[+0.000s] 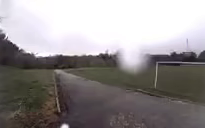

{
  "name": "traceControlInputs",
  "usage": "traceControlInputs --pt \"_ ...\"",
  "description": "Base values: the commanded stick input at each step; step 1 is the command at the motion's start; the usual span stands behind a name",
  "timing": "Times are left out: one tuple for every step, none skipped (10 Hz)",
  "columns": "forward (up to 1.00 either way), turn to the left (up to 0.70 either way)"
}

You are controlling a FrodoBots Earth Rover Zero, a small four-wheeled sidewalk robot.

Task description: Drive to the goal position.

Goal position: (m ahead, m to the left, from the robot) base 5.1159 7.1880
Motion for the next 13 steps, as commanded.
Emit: traceControlInputs --pt "0.7 0.0" --pt "0.7 0.0" --pt "0.7 0.0" --pt "0.7 0.0" --pt "0.7 0.0" --pt "0.7 0.03" --pt "0.7 0.18" --pt "0.7 0.28" --pt "0.7 0.35" --pt "0.7 0.35" --pt "0.7 0.35" --pt "0.7 0.35" --pt "0.7 0.35"
